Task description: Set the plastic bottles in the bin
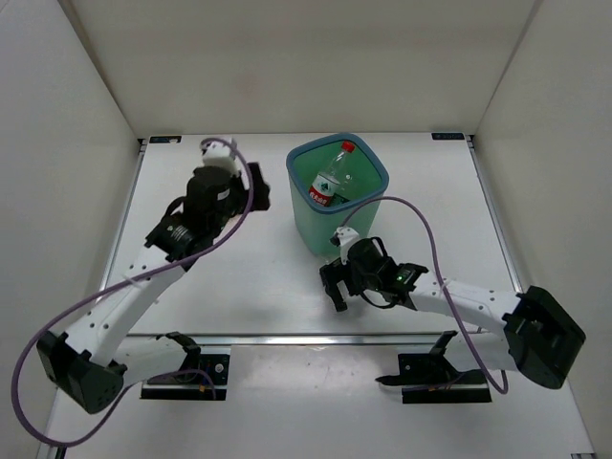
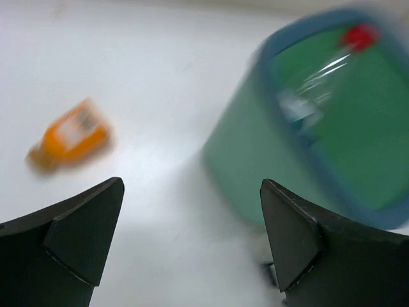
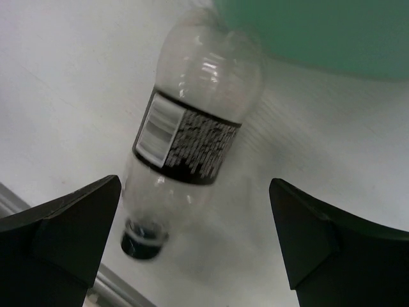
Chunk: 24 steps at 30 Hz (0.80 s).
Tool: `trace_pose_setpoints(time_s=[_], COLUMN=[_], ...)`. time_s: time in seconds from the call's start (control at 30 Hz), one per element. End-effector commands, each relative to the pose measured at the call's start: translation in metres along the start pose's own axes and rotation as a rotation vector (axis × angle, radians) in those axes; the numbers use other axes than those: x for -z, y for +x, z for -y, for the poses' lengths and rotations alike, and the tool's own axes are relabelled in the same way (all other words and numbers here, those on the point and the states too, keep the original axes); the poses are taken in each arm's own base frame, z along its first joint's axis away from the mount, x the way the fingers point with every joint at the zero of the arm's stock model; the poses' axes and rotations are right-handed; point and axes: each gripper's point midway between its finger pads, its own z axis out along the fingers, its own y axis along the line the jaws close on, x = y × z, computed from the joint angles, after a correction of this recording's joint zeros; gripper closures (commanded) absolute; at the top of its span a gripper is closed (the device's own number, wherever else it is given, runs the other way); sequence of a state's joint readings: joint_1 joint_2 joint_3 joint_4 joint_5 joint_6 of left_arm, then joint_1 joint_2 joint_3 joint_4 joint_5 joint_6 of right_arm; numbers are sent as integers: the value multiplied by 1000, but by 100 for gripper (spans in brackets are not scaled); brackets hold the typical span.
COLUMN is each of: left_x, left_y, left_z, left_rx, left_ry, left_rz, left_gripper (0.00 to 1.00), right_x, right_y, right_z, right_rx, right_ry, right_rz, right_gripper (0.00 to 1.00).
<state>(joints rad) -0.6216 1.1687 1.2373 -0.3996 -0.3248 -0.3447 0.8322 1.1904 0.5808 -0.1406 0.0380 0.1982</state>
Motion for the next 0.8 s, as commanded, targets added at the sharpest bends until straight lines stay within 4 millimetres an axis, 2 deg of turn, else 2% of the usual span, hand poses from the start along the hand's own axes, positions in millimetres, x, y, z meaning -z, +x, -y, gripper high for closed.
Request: trace_pose_setpoints(time_s=[0.0, 0.07, 0.13, 0.2, 0.23, 0.3, 0.37, 0.4, 0.47, 0.53, 0.57, 0.6, 0.63, 0.67, 0.7, 0.77], left_x=[26, 44, 64, 75, 78, 84, 88, 88, 87, 86, 85, 83, 80, 77, 76, 70], left_y=[81, 111, 138, 153, 157, 165, 168, 165, 162, 158, 156, 157, 158, 161, 162, 166], left_z=[-64, -96, -114, -123, -125, -125, -127, -126, -128, -133, -136, -139, -141, -143, -144, -148], left_rx=[124, 201, 258, 288, 296, 299, 302, 295, 293, 304, 305, 303, 297, 294, 285, 272], left_ry=[-174, -234, -285, -318, -323, -321, -338, -332, -338, -358, -372, -382, -391, -399, -404, -435], left_rz=[-209, -239, -276, -292, -303, -316, -330, -320, -305, -286, -280, -289, -302, -317, -323, -347], left_gripper=[2, 1, 1, 1, 1, 2, 2, 1, 1, 1, 1, 2, 1, 1, 1, 1], right_x=[-12, -23, -29, -34, -35, -31, -21, -11, 6, 35, 44, 61, 77, 96, 101, 134], right_y=[-35, -26, -20, -12, -13, -15, -23, -20, -31, -56, -61, -86, -109, -138, -148, -205], right_z=[4, 4, 1, -5, -10, -17, -36, -43, -55, -72, -72, -83, -85, -85, -85, -78], right_rx=[30, 26, 6, 17, 28, 44, 99, 129, 217, 246, 257, 250, 250, 245, 259, 232], right_ry=[67, 73, 60, 39, 17, -3, -60, -76, -122, -181, -191, -252, -271, -267, -273, -250], right_rz=[98, 75, 72, 54, 54, 52, 72, 56, 93, 158, 165, 225, 288, 368, 396, 555], right_gripper=[1, 2, 6, 17, 21, 37, 50, 51, 51, 54, 58, 58, 57, 55, 55, 55])
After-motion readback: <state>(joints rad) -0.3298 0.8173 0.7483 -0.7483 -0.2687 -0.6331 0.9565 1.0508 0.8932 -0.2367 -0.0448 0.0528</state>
